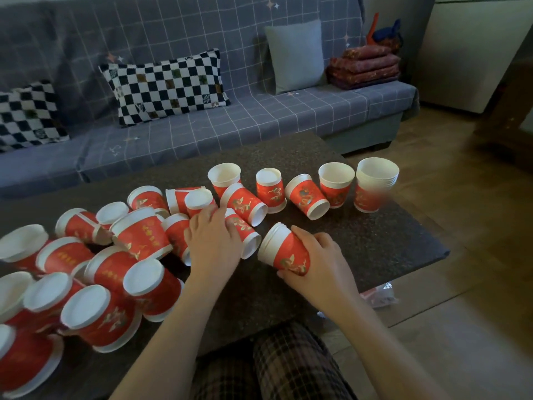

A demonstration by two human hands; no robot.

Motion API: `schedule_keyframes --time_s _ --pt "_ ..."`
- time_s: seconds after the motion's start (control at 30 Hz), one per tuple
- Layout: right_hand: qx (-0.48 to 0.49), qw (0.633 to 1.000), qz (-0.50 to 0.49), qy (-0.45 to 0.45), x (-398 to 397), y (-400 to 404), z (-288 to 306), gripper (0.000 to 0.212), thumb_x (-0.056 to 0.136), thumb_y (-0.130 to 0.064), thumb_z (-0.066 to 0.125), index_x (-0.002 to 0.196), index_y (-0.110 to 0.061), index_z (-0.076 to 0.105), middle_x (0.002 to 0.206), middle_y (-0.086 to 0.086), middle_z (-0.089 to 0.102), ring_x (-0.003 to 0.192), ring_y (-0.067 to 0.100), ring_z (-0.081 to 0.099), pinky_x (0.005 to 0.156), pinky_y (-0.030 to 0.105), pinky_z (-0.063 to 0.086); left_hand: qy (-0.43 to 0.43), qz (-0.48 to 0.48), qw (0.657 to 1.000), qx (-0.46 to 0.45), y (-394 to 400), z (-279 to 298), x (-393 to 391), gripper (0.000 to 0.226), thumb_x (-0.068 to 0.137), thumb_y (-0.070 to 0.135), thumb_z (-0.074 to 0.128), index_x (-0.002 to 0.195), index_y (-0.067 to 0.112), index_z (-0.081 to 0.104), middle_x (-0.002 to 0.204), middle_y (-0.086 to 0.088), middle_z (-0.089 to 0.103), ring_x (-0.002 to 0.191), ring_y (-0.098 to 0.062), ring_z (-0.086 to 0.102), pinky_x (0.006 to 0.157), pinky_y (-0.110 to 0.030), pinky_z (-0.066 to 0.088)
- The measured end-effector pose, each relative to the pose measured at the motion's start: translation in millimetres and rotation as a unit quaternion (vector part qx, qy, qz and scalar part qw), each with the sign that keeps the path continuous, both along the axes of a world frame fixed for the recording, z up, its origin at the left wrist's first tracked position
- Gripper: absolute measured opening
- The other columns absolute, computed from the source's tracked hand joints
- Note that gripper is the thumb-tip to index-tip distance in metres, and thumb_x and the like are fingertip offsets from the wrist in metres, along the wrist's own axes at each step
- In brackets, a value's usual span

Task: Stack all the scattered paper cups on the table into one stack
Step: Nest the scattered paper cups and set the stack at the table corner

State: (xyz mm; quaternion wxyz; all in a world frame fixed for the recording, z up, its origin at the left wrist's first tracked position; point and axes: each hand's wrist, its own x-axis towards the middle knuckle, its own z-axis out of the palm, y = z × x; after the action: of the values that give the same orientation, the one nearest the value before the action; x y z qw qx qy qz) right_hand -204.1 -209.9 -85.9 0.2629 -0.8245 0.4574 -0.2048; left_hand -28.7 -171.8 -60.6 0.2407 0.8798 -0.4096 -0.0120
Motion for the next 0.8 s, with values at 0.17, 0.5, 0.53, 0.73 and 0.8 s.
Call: schedule_keyframes --time_s 0.17,0.5,0.53,0.73,0.8 --pt "0.016 1.0 -0.006 0.006 5.6 4.5 -5.8 0.087 0.071 -0.048 0.071 0.141 -0.038 0.021 0.129 -0.002 0.038 0.117 0.016 0.04 0.096 0.032 0.04 0.003 -0.032 0.999 0.042 -0.9 -5.6 8.2 0.041 0.095 0.034 0.041 0.135 0.027 0.041 0.14 -0.004 0.045 0.133 -0.026 0.035 0.11 -0.047 0.02" --pt "0.005 1.0 -0.029 0.009 -9.4 11.9 -6.0 0.086 0.071 -0.044 0.073 0.142 -0.039 0.023 0.129 0.0 0.038 0.118 0.017 0.037 0.097 0.033 0.037 0.227 -0.114 0.959 -0.124 25.5 7.2 -5.6 0.03 0.096 0.017 0.045 0.119 0.029 0.059 0.12 0.015 0.052 0.11 0.0 0.041 0.091 -0.02 0.036" --pt "0.009 1.0 -0.016 -0.003 -8.5 14.7 -4.2 0.086 0.071 -0.043 0.073 0.141 -0.039 0.023 0.129 -0.001 0.038 0.118 0.016 0.037 0.097 0.032 0.037 0.23 -0.129 0.956 -0.126 29.9 8.4 -7.3 0.031 0.096 0.016 0.045 0.119 0.03 0.06 0.118 0.017 0.051 0.11 0.002 0.04 0.091 -0.017 0.035" --pt "0.038 0.996 0.051 -0.06 7.0 37.2 8.7 0.087 0.07 -0.042 0.074 0.141 -0.04 0.022 0.128 -0.009 0.034 0.118 0.01 0.036 0.097 0.031 0.041 0.269 -0.139 0.938 -0.17 60.2 24.2 -15.4 0.032 0.097 0.02 0.043 0.121 0.035 0.057 0.117 0.024 0.048 0.11 0.007 0.04 0.085 -0.007 0.031" --pt "0.031 0.995 0.054 -0.083 12.0 43.7 12.8 0.087 0.069 -0.043 0.074 0.14 -0.04 0.023 0.122 -0.014 0.033 0.113 0.006 0.037 0.093 0.025 0.041 0.292 -0.135 0.929 -0.183 71.0 31.0 -17.0 0.03 0.096 0.023 0.044 0.119 0.037 0.057 0.112 0.028 0.049 0.103 0.007 0.045 0.081 -0.006 0.034"
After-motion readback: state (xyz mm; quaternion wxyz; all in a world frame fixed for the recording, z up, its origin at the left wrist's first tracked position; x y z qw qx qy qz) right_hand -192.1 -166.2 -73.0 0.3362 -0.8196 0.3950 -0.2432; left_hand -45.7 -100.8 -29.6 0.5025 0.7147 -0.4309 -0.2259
